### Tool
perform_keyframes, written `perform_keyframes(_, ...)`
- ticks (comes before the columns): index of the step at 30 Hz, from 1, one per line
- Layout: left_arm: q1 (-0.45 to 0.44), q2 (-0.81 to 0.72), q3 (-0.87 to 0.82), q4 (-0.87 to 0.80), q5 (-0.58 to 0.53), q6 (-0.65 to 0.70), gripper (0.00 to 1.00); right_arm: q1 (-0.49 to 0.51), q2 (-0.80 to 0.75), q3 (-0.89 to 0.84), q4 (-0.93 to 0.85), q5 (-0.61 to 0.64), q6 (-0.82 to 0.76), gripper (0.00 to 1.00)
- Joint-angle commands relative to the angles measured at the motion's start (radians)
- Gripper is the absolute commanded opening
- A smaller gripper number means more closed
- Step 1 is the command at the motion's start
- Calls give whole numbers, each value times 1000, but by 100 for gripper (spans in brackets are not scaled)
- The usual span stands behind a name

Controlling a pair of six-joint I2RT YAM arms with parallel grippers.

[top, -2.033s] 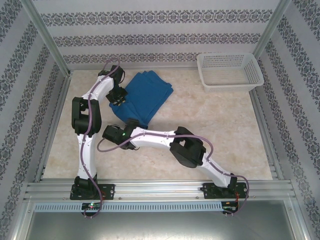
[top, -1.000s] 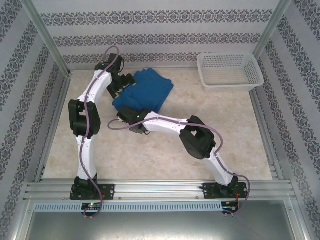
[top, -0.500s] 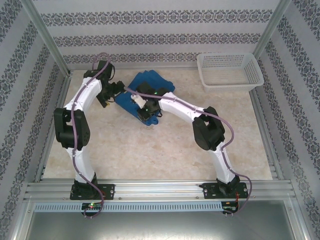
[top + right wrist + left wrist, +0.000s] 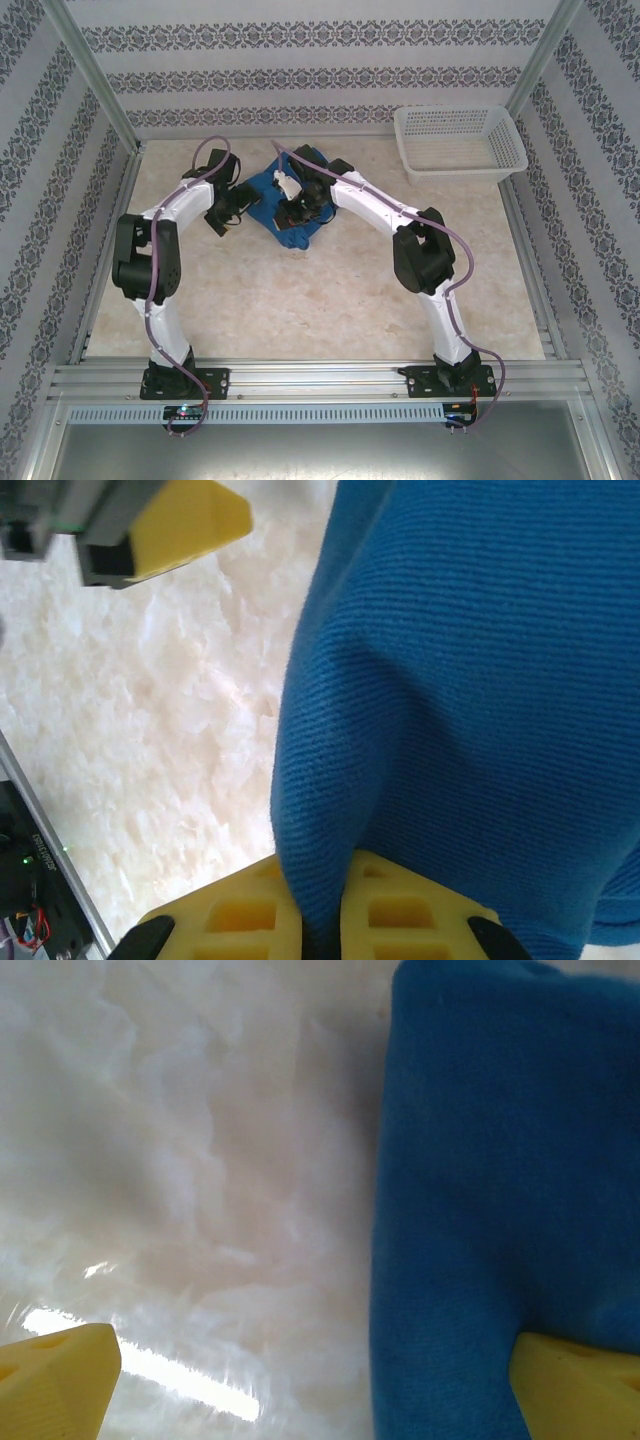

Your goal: Roll up the long pants

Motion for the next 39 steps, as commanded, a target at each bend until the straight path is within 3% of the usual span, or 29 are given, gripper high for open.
perform_keyframes(1, -5, 48, 65, 80, -97, -80, 100, 34, -9, 1, -38, -129, 23, 0)
perform_keyframes(7, -4, 64, 122, 73, -100, -119, 100, 40, -23, -58, -30, -126, 23, 0)
perform_keyframes(14, -5, -25, 60, 118, -86, -140, 100, 39, -10, -76, -21, -127, 19, 0)
perform_keyframes(21, -18, 41, 41, 271, 8, -189, 100, 47, -17, -68, -28, -134, 23, 0)
perform_keyframes(26, -46, 103, 71, 274, 28, -213, 100, 41, -29, -68, -41, -136, 18, 0)
perform_keyframes(29, -49, 111, 53, 288, 34, -223, 80, 38, -38, -70, -48, -146, 16, 0)
perform_keyframes(30, -49, 111, 47, 285, 31, -226, 55, 35, -41, -69, -49, -149, 17, 0)
perform_keyframes(31, -50, 112, 43, 281, 27, -225, 42, 35, -42, -70, -49, -153, 17, 0)
perform_keyframes(33, -49, 113, 42, 267, 17, -221, 33, 31, -45, -71, -45, -163, 19, 0)
perform_keyframes(35, -49, 110, 41, 260, 16, -211, 47, 28, -47, -75, -41, -169, 21, 0)
perform_keyframes(37, -49, 96, 32, 257, 18, -209, 73, 26, -48, -78, -38, -171, 20, 0)
perform_keyframes(39, -49, 77, 13, 258, 14, -209, 73, 23, -46, -83, -39, -169, 19, 0)
